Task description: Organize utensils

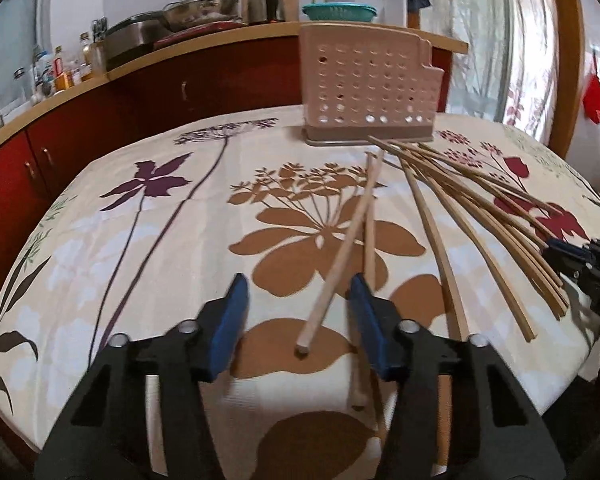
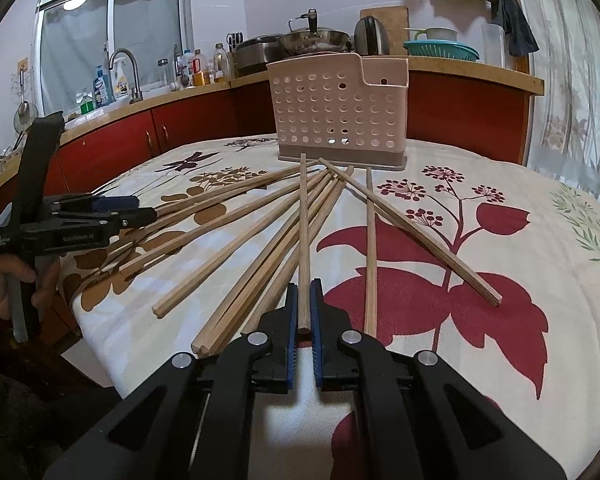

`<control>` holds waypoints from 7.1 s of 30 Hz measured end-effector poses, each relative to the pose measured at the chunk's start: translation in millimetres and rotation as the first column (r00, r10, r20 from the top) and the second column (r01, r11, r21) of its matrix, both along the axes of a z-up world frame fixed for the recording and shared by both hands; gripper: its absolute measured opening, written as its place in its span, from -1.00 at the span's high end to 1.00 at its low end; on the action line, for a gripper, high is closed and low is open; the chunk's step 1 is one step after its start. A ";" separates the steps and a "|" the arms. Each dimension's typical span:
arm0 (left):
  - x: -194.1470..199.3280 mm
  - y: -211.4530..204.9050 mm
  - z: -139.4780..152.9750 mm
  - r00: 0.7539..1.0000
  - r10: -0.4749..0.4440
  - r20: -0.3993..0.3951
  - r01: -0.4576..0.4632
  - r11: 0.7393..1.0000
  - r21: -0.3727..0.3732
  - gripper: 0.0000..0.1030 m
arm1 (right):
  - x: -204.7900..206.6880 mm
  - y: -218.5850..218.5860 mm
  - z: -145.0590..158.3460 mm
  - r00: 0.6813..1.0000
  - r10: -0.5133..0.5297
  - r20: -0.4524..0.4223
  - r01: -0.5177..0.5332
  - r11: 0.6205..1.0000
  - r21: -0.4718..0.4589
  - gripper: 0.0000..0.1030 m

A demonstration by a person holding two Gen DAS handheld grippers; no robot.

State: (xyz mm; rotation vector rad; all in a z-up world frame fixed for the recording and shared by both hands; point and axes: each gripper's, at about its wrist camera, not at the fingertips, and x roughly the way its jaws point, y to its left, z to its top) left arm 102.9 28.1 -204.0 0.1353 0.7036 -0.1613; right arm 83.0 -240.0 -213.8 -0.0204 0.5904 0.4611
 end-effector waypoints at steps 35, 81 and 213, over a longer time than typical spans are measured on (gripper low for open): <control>-13.9 -9.4 6.2 1.000 -0.027 -0.013 0.026 0.998 -0.053 0.87 | -3.8 -9.1 10.2 0.999 -0.022 0.029 0.021 0.999 0.042 0.86; -40.1 16.0 144.5 0.962 0.080 0.262 -0.046 0.990 -0.134 0.87 | -1.1 -16.7 137.5 0.976 -0.087 0.200 0.059 0.988 0.144 0.87; -15.4 14.6 52.1 0.985 0.128 0.112 -0.108 0.979 -0.175 -0.52 | 40.0 -66.4 3.8 0.966 -0.223 -0.132 0.216 0.974 -0.069 0.79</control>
